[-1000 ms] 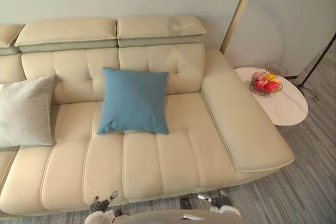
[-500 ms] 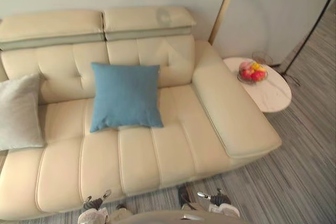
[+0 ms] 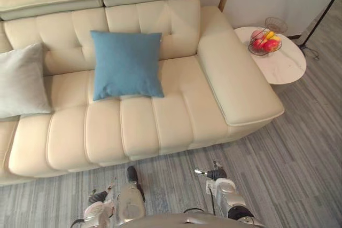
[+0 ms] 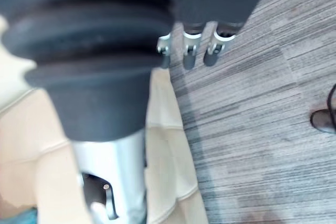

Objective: Pick up cushions and gather them together orderly.

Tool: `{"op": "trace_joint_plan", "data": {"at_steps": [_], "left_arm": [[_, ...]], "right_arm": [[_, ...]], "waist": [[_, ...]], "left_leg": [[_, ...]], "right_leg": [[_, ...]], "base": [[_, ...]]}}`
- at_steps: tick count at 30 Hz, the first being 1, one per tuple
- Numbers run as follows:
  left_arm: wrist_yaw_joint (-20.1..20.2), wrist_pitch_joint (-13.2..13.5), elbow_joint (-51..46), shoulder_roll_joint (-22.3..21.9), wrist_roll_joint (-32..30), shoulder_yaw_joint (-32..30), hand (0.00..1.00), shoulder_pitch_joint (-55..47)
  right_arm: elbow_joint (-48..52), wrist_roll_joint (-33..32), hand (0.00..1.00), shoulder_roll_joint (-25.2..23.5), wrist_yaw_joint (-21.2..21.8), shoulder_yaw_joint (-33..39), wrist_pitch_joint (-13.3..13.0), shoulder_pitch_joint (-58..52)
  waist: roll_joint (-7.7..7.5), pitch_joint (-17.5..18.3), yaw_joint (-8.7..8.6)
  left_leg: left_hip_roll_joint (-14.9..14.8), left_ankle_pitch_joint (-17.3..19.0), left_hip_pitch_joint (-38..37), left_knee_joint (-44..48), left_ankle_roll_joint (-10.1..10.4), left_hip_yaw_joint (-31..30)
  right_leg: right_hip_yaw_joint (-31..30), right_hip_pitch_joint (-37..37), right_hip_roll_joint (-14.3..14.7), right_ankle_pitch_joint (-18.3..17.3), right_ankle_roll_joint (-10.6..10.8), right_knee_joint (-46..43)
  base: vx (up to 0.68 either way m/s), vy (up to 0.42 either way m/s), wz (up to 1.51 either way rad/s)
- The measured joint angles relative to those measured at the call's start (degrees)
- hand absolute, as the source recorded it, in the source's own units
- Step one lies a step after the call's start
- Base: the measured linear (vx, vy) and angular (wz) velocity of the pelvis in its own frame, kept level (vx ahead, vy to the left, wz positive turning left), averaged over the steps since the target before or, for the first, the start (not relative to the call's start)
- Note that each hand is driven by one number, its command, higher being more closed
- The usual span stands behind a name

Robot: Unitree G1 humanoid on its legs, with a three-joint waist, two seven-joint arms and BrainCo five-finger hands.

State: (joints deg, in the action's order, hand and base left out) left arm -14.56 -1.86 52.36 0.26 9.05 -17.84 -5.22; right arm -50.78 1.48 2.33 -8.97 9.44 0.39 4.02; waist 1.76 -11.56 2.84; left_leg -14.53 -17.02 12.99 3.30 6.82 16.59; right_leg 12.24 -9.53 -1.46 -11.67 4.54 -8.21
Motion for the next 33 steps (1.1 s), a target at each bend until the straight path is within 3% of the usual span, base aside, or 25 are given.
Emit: {"op": "trace_joint_plan", "data": {"at_steps": [1, 2, 3, 4, 6, 7, 9, 10, 11, 12, 14, 17, 22, 33], "left_arm": [[0.05, -0.03, -0.06, 0.54, -0.26, -0.06, 0.0, 0.5], [0.06, -0.13, 0.07, 0.72, -0.47, -0.02, 0.0, 0.55], [0.14, -0.23, -0.05, 0.84, -0.58, -0.16, 0.0, 0.5], [0.3, -0.23, -0.11, 1.06, -0.84, -0.19, 0.0, 0.47], [0.47, -0.21, -0.09, 0.86, -0.87, -0.43, 0.0, 0.31], [0.89, -0.24, 0.01, 0.37, -0.86, -1.74, 0.0, -0.06], [1.15, -0.26, 0.21, -0.42, -0.82, -3.6, 0.0, -0.57], [1.18, -0.28, 0.45, -0.5, -0.72, -4.23, 0.0, -0.89], [1.2, -0.29, 0.55, 0.08, -0.68, -4.22, 0.0, -1.26], [1.14, -0.33, 0.7, 1.18, -0.71, -3.98, 0.0, -1.87], [1.24, -0.35, 1.23, 1.35, -0.77, -2.9, 0.0, -1.5], [1.58, -0.55, 2.54, 1.07, -0.97, -1.74, 0.0, -1.09], [2.4, -0.76, 4.53, 0.32, -2.52, -2.15, 0.0, -1.78], [3.82, -0.78, 4.76, -1.37, -3.07, -3.61, 0.0, -1.07]], "right_arm": [[-0.08, 0.0, 0.0, -0.69, -0.02, 0.47, -0.02, -1.11], [-0.14, -0.01, 0.0, -0.62, -0.04, 0.95, -0.03, -1.35], [-0.46, -0.02, 0.0, -0.65, -0.05, 2.38, -0.02, -1.43], [-0.77, -0.01, 0.0, -0.65, -0.08, 3.58, 0.05, -2.35], [-0.72, -0.01, 0.0, -0.82, -0.07, 4.96, 0.07, -3.78], [-1.25, 0.0, 0.0, -1.24, -0.02, 6.06, 0.34, -5.25], [-1.93, -0.58, 0.0, -1.99, 0.01, 8.65, 0.95, -6.6], [-2.52, -0.59, 0.0, -2.19, 0.01, 9.52, 1.17, -6.64], [-2.76, -0.57, 0.0, -2.77, 0.04, 9.76, 1.33, -6.71], [-3.0, -0.64, 0.0, -4.19, 0.15, 10.4, 1.4, -7.47], [-3.1, -1.11, 0.0, -4.58, 0.12, 11.77, 1.36, -8.3], [-3.91, -1.36, 0.0, -4.48, 0.18, 12.87, 1.31, -8.18], [-4.47, -2.21, 0.0, -4.0, 0.22, 14.45, 1.44, -8.49], [-6.48, -1.13, 0.0, -3.3, 1.34, 14.43, 2.48, -7.63]], "waist": [[-0.73, -0.22, -0.04], [-1.29, -0.56, -0.2], [-1.75, -0.59, -0.25], [-2.52, -0.44, -0.38], [-2.48, -0.3, -0.65], [-2.39, -0.25, -0.81], [-1.85, 0.14, -0.89], [-2.27, 0.8, -0.93], [-2.88, 1.29, -1.04], [-5.52, 3.48, -1.99], [-6.1, 4.04, -2.87], [-5.27, 4.7, -3.31], [-3.1, 6.75, -3.38], [-3.32, 7.16, -2.21]], "left_leg": [[1.36, 0.71, -0.92, 0.38, 1.12, -1.41], [1.94, 3.1, -0.98, 2.32, 1.11, -2.32], [3.03, 8.85, -0.94, 7.85, -0.15, -3.45], [4.82, 14.41, -1.38, 14.28, -1.12, -4.03], [5.21, 20.31, -2.61, 19.85, -1.21, -4.21], [5.03, 25.89, -4.32, 24.22, -0.96, -5.73], [5.11, 30.44, -6.9, 25.05, -0.59, -7.49], [6.21, 31.25, -7.98, 22.07, -2.47, -6.49], [7.18, 30.45, -8.34, 20.12, -2.92, -5.48], [9.63, 27.34, -10.08, 13.29, -3.79, -3.97], [11.46, 24.16, -11.93, 7.34, -4.68, -3.71], [13.25, 20.87, -13.89, 0.9, -5.52, -3.01], [13.86, 17.03, -19.46, -7.48, -4.91, -2.12], [13.61, 15.24, -21.47, -8.19, -5.49, -2.75]], "right_leg": [[0.5, 0.46, -1.09, -1.33, -2.31, -1.29], [0.67, 0.87, -1.58, -1.61, -2.67, -2.1], [0.83, 2.11, -2.89, -1.89, -2.97, -3.83], [-0.12, 3.51, -4.43, -1.93, -2.78, -5.45], [-1.51, 4.88, -5.07, -1.56, -2.23, -6.71], [-2.96, 5.85, -5.2, -0.91, -1.27, -7.38], [-5.49, 6.81, -4.94, 0.4, 0.09, -7.51], [-7.68, 7.98, -4.71, 1.37, 0.78, -7.22], [-8.72, 8.75, -5.4, 2.01, 0.74, -6.7], [-9.01, 9.88, -7.21, 3.98, 0.02, -4.91], [-8.64, 9.64, -7.55, 6.48, -0.52, -2.17], [-8.71, 9.56, -7.09, 10.28, -0.68, 0.99], [-10.05, 7.53, -6.06, 10.95, -0.41, 2.61], [-9.73, 5.49, -5.33, 10.71, -0.02, 4.71]], "base": [[-0.27, -0.144, 0.19], [-0.15, -0.072, 0.01], [-0.18, 0.002, -0.11], [-0.21, 0.034, -0.18], [-0.21, 0.112, -0.28], [-0.16, 0.142, -0.35], [-0.18, 0.255, -0.64], [-0.21, 0.292, -0.77], [-0.17, 0.214, -0.63], [-0.11, 0.134, -0.28], [-0.13, 0.136, -0.06], [-0.1, 0.09, -0.1], [-0.03, -0.006, -0.21], [0.0, -0.024, 0.0]]}}
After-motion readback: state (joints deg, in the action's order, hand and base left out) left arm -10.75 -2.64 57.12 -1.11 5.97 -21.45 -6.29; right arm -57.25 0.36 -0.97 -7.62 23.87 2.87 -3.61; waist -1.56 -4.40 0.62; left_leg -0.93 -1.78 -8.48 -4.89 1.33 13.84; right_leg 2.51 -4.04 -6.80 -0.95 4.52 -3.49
